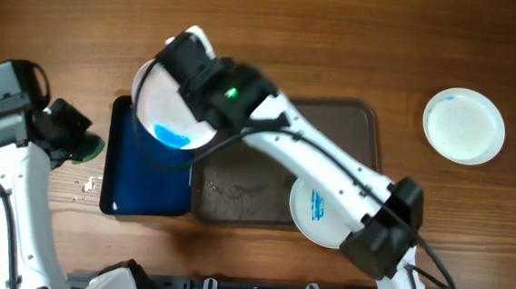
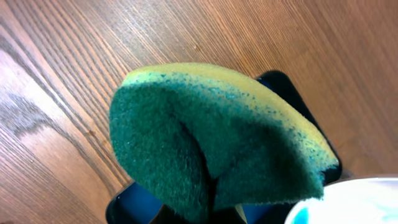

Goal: Clean dirty plates on tray and stack at the side
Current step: 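Carry the plate over the blue basin and tilt it to rinse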

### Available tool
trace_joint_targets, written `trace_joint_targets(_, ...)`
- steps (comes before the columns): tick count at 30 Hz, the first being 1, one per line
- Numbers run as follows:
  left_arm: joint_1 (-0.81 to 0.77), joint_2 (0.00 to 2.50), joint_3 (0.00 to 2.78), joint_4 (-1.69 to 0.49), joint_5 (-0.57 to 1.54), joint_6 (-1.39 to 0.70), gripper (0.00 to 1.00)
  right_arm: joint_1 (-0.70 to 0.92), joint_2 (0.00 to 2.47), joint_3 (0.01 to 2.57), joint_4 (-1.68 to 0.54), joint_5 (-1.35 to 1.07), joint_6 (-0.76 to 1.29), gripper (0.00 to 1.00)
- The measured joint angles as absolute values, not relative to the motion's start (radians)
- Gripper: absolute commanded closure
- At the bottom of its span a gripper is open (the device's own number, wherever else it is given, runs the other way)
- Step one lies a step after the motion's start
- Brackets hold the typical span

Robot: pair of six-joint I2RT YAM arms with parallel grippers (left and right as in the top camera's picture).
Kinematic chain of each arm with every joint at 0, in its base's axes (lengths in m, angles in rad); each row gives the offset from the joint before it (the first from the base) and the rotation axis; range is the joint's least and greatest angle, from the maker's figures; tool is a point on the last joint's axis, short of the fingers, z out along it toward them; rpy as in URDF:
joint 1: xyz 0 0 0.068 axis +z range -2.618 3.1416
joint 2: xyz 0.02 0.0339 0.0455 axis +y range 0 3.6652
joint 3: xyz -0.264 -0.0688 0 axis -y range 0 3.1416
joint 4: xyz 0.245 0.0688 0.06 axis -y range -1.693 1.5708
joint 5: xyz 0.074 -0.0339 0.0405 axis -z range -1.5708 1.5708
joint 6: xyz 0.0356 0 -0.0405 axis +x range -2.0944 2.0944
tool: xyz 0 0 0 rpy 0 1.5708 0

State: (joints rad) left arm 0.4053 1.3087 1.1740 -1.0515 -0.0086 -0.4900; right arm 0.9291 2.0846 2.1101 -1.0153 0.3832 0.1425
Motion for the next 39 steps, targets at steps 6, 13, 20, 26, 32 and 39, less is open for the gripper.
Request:
trace_joint_targets(6, 0.532, 1.309, 1.174, -1.055, 0.067, -0.475, 0.96, 1.007, 2.086, 2.11, -0.953, 0.532, 0.096, 0.95)
trace_joint_targets(13, 0.604, 1.309, 1.174, -1.059, 0.134, -0.468, 0.96, 1.071, 2.088, 2.11, -0.826, 0.687, -0.086, 0.95)
trace_joint_targets(20, 0.605, 1.309, 1.174, -1.059, 0.153, -0.468, 0.96, 1.187, 2.129, 2.11, -0.715, 0.839, -0.348, 0.95)
trace_joint_targets(26, 0.605, 1.309, 1.174, -1.059, 0.156, -0.468, 0.96, 1.239, 2.27, 2.11, -0.67, 0.951, -0.495, 0.95)
trace_joint_targets(32, 0.606, 1.309, 1.174, -1.059, 0.167, -0.468, 0.96, 1.246, 2.296, 2.106, -0.591, 1.046, -0.587, 0.95)
trace_joint_targets(39, 0.605, 1.309, 1.174, -1.059, 0.167, -0.468, 0.96, 1.246, 2.296, 2.106, -0.586, 1.083, -0.616, 0.95)
